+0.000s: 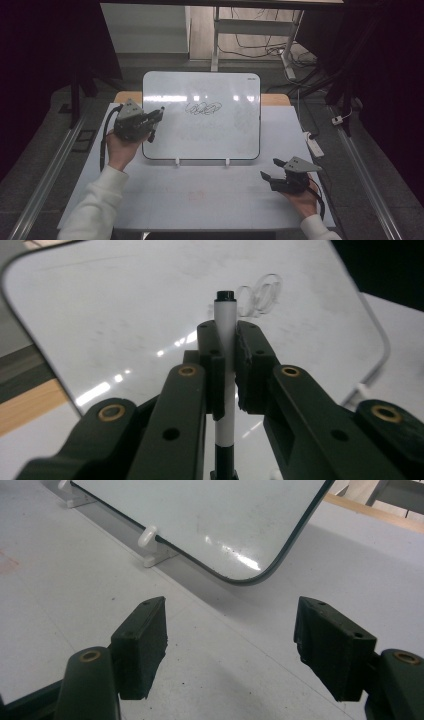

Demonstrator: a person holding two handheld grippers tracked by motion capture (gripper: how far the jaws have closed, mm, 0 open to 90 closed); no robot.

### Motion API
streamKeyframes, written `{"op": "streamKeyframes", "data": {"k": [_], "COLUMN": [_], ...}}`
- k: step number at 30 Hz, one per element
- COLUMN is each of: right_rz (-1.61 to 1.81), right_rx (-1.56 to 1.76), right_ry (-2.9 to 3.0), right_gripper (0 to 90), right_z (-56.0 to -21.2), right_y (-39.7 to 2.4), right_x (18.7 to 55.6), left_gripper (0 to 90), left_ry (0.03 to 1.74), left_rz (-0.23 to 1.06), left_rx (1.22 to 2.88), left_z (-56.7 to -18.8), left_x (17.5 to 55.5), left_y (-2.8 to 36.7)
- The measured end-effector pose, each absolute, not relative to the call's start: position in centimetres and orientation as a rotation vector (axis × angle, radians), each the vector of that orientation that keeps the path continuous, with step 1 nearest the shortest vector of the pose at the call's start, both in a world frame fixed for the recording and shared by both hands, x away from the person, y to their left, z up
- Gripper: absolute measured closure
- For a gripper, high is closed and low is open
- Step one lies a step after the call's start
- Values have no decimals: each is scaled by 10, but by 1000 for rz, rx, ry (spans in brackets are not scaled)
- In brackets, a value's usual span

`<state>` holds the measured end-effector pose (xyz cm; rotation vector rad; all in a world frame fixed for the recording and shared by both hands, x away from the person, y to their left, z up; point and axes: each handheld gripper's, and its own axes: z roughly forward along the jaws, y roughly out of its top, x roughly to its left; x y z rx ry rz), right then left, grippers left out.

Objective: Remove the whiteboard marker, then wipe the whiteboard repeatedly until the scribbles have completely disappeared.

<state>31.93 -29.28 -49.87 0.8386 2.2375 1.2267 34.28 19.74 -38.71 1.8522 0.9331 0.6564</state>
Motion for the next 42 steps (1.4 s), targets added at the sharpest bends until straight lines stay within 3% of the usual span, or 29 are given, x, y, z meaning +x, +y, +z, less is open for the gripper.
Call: {"op": "streamKeyframes", "data": {"k": [9, 27, 42], "right_rz": [1282, 1317, 1357], "right_rx": [847, 805, 763], "right_ry": [2226, 2266, 2304], "right_gripper": [290, 295, 294], "right_z": [-494, -497, -496], "right_y": [-290, -271, -249], "right_x": [323, 326, 327], "left_gripper": [820, 820, 820], "left_ry": [856, 686, 665], "left_rz": [597, 458, 386], "left_rx": [1865, 1941, 1954], "left_z": [-400, -398, -405], "left_x": [314, 326, 327], "left_y": [178, 105, 84]}}
